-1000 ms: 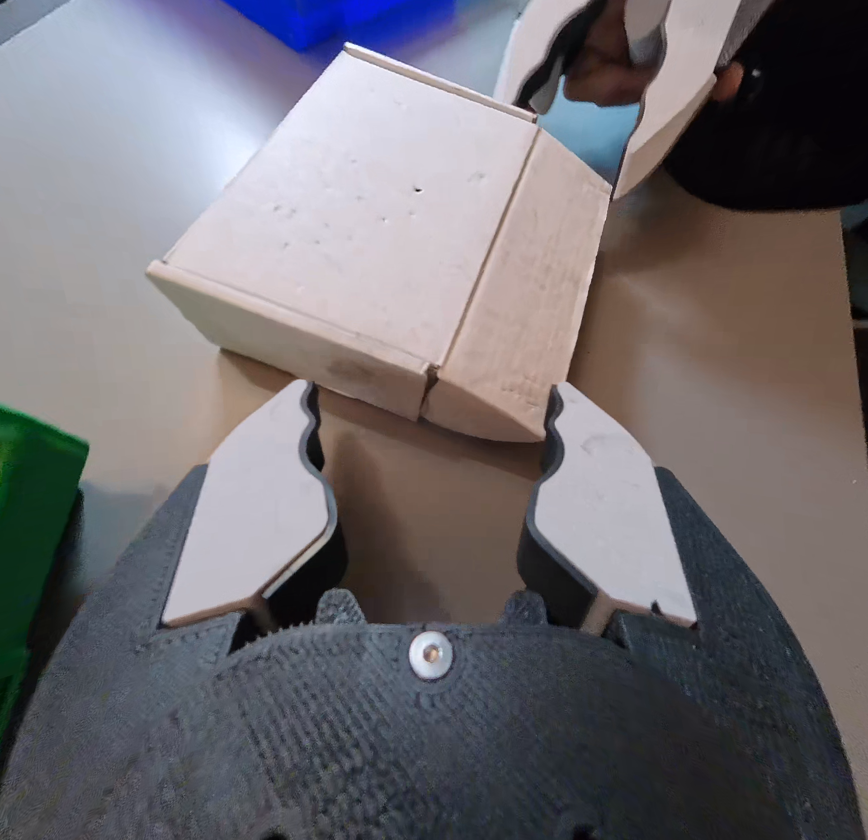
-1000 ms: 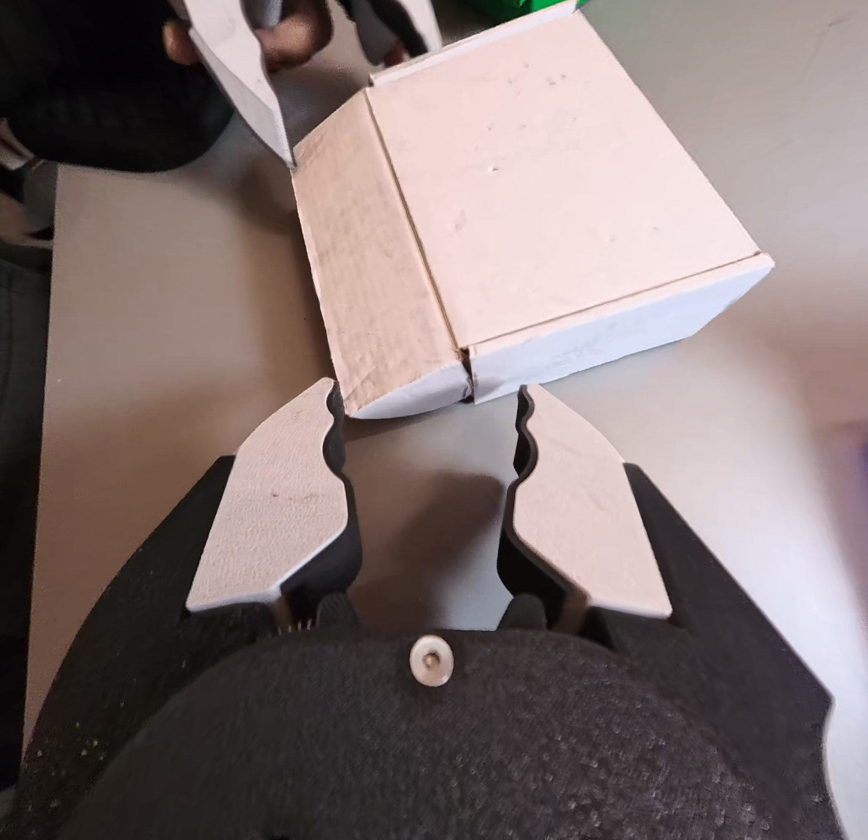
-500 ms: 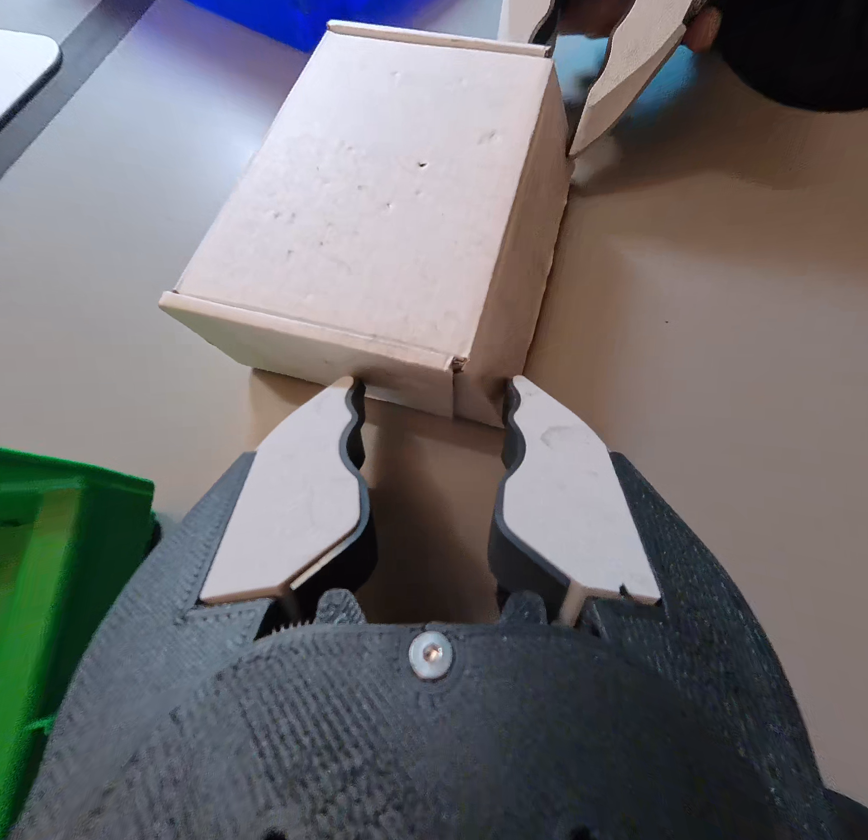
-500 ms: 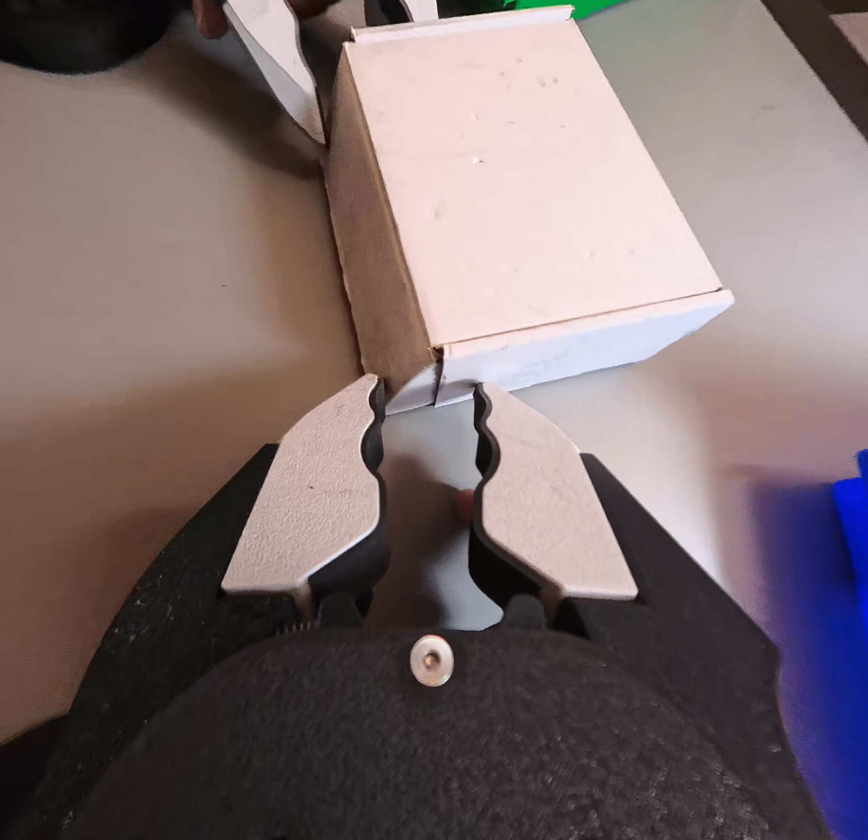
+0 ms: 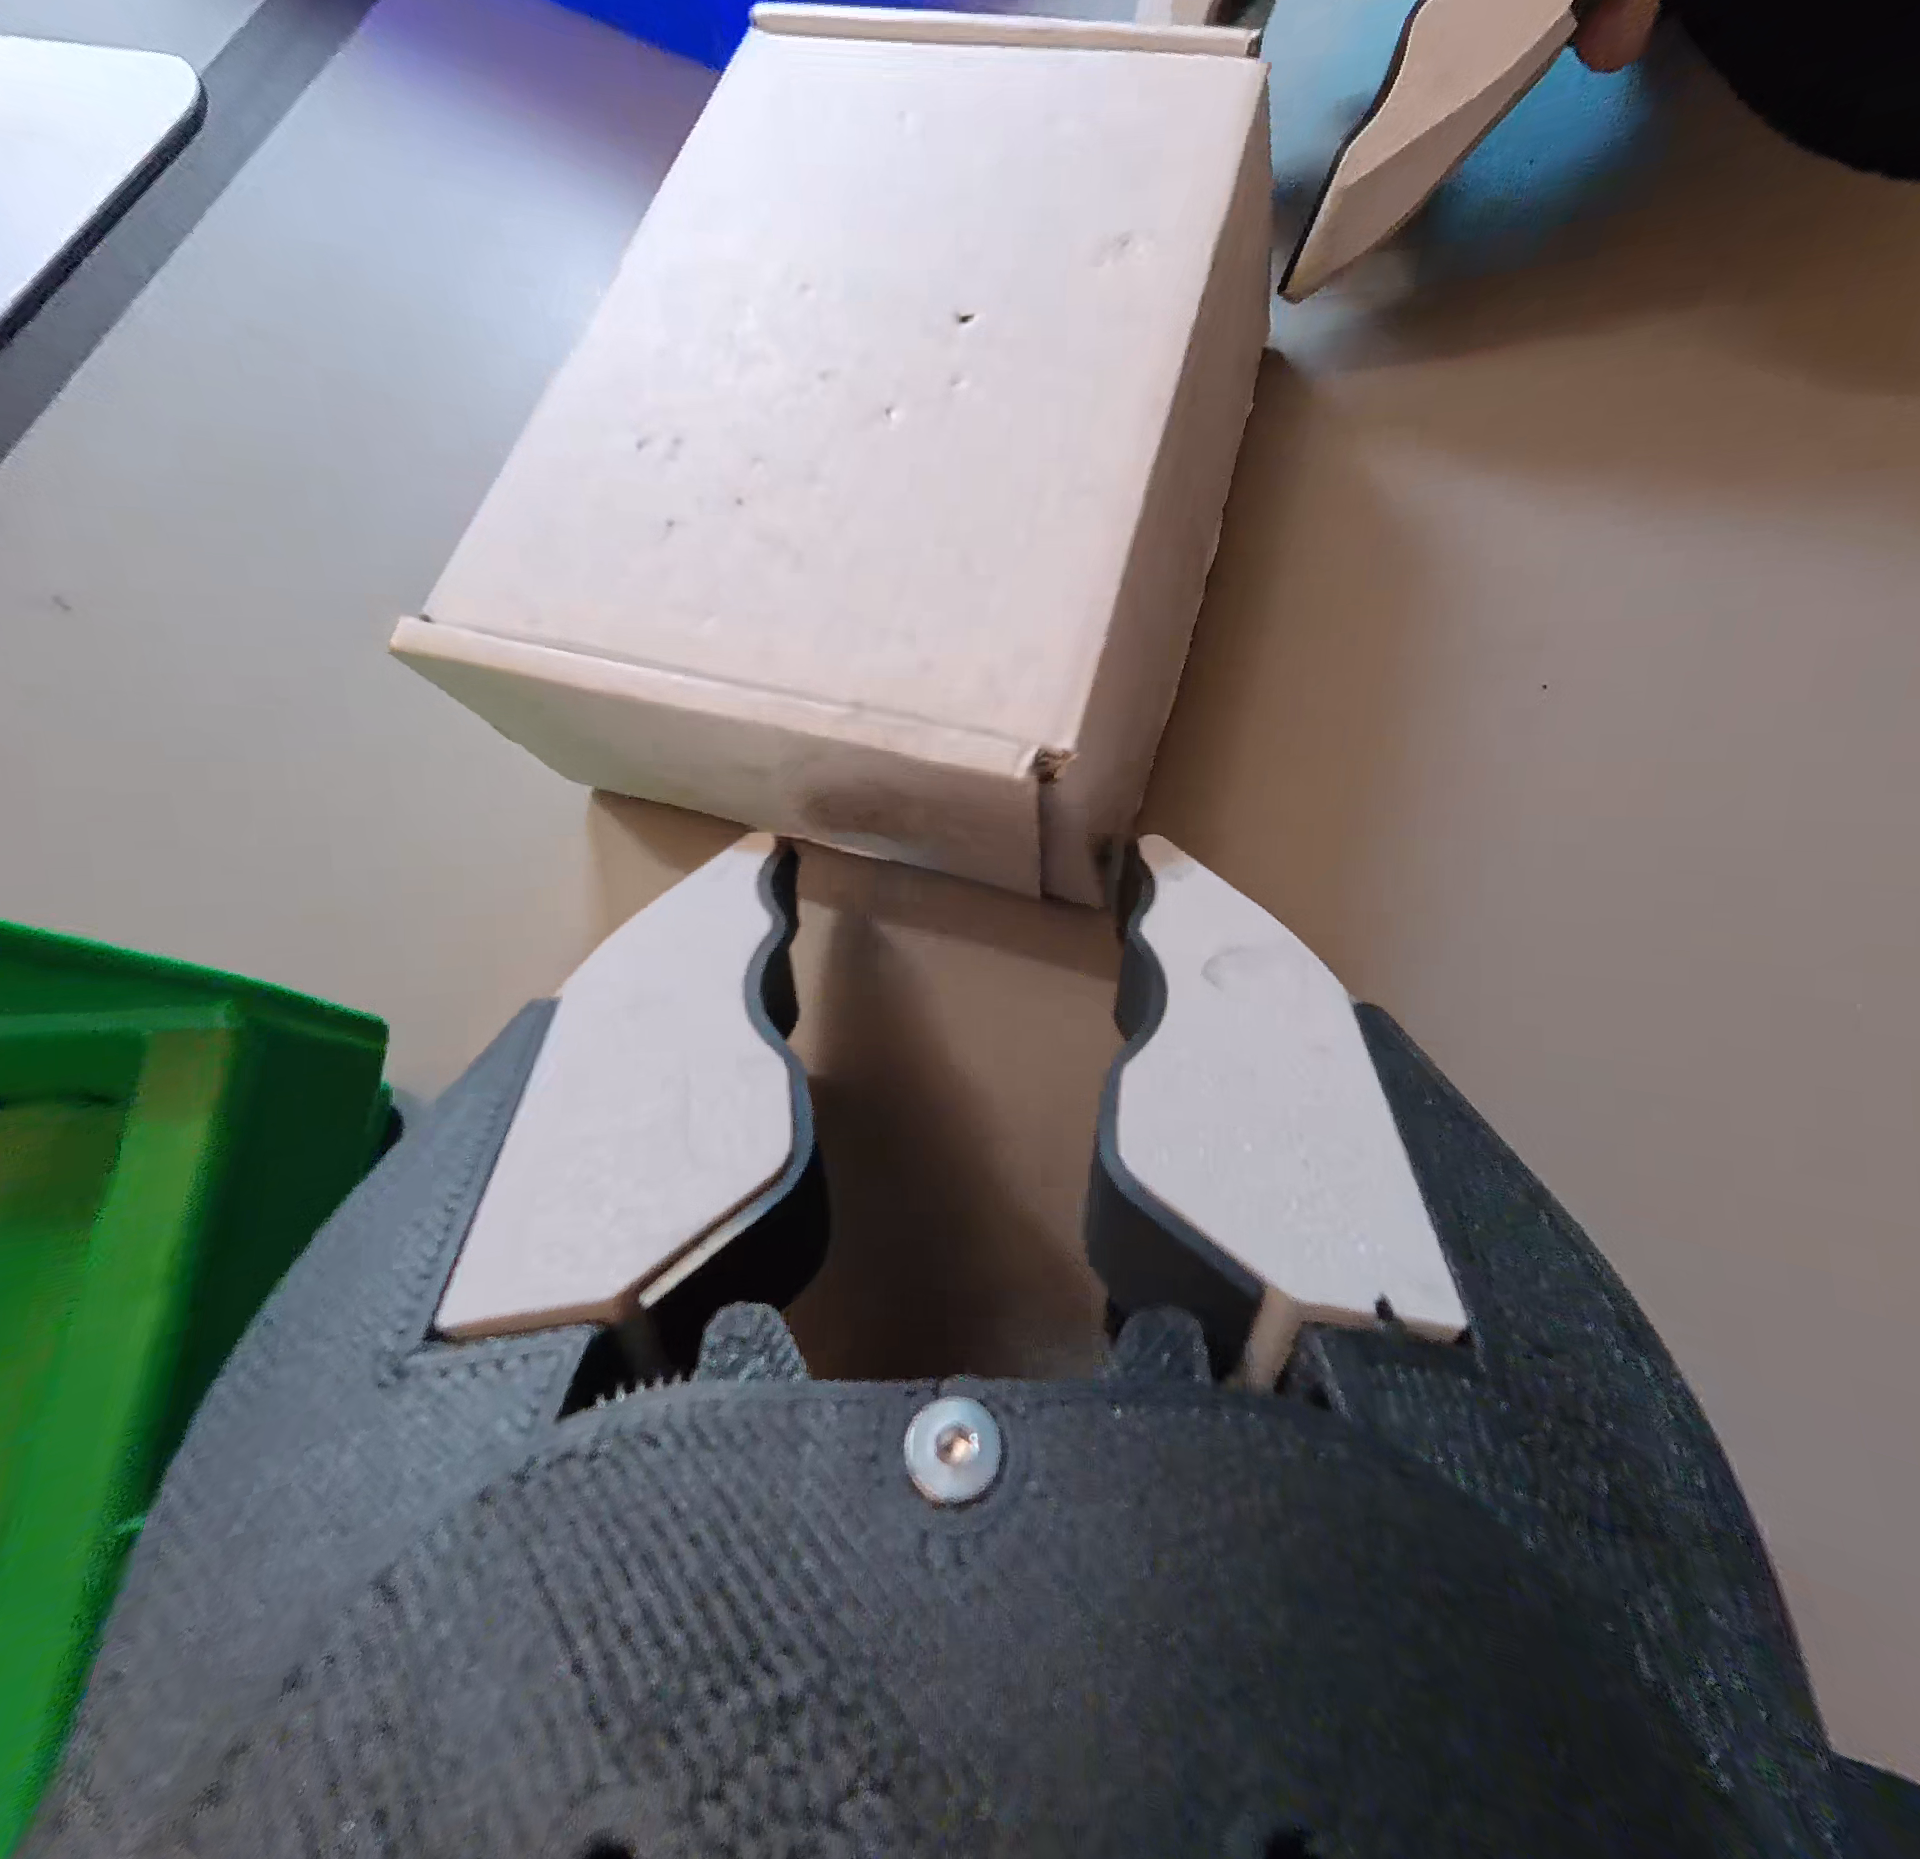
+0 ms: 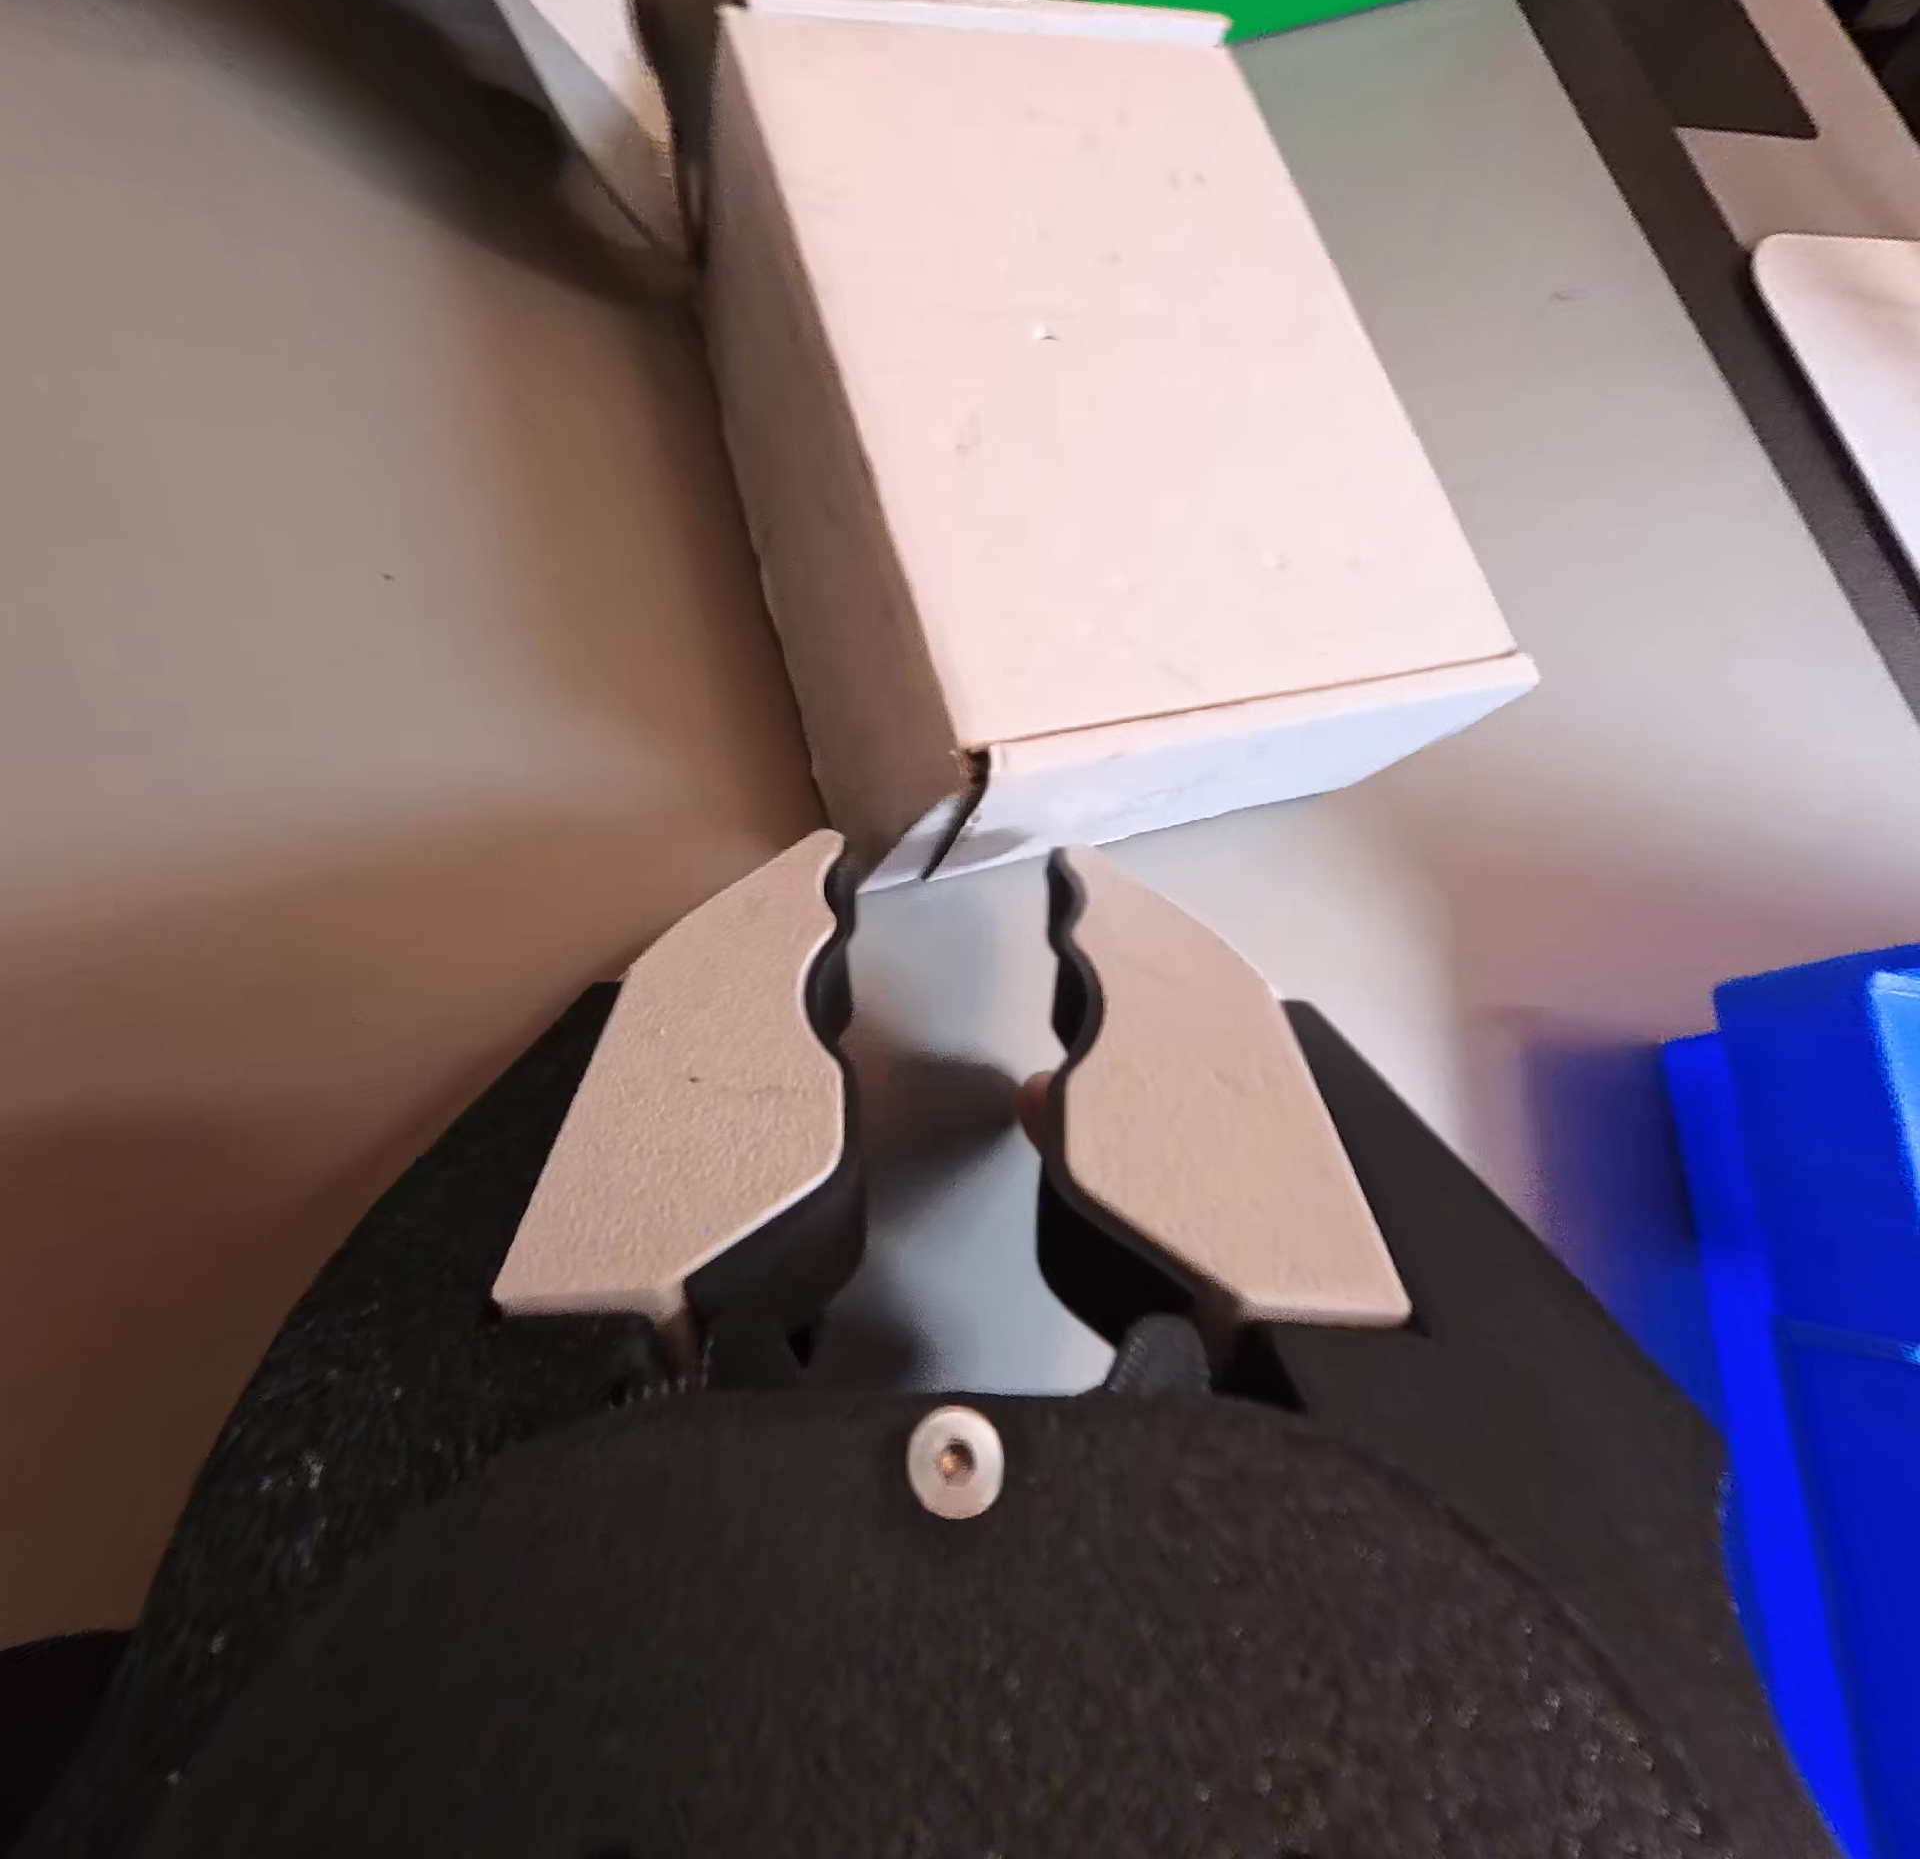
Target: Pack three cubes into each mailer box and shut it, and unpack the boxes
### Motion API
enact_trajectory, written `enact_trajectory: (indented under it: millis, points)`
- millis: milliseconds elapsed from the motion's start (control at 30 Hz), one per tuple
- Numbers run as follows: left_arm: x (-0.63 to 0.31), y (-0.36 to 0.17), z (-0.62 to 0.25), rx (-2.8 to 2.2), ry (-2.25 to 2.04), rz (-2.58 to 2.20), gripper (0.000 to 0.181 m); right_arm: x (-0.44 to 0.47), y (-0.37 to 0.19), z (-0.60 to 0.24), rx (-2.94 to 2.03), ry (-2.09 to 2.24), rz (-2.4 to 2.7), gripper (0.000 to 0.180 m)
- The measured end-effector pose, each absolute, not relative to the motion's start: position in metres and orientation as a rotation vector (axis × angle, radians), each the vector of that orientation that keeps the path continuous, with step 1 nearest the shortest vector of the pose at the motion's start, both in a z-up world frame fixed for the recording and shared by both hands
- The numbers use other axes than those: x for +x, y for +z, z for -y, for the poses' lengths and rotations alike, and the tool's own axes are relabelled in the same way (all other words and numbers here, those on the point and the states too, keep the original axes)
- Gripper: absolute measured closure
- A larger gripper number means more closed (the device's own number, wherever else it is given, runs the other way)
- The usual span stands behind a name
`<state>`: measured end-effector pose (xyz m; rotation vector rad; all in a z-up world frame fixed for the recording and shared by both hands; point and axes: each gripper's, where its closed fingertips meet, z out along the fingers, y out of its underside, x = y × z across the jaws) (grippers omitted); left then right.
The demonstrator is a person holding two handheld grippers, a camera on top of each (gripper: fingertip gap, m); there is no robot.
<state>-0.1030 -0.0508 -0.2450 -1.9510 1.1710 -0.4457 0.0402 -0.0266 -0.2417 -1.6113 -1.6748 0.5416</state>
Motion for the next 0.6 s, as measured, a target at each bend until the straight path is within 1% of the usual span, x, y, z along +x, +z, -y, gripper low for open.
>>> enact_trajectory:
  millis: [67,133,167,267,400,467,600]
  points:
    - [-0.104,-0.246,0.051,-1.958,-0.461,-1.172,0.118,0.042,-0.244,0.022,-1.623,0.523,1.691,0.145]
    - [-0.101,-0.248,0.052,-1.970,-0.489,-1.182,0.122,0.038,-0.247,0.021,-1.617,0.536,1.705,0.139]
    - [-0.100,-0.248,0.050,-1.974,-0.476,-1.184,0.125,0.034,-0.246,0.021,-1.599,0.547,1.710,0.143]
    - [-0.101,-0.250,0.046,-1.978,-0.401,-1.217,0.127,0.031,-0.246,0.016,-1.545,0.496,1.744,0.146]
    - [-0.102,-0.252,0.045,-1.971,-0.399,-1.238,0.138,0.030,-0.246,0.013,-1.499,0.395,1.762,0.152]
    - [-0.102,-0.252,0.045,-1.967,-0.369,-1.254,0.140,0.029,-0.248,0.012,-1.529,0.373,1.733,0.157]
    - [-0.102,-0.252,0.044,-1.965,-0.383,-1.243,0.141,0.030,-0.248,0.013,-1.513,0.364,1.727,0.158]
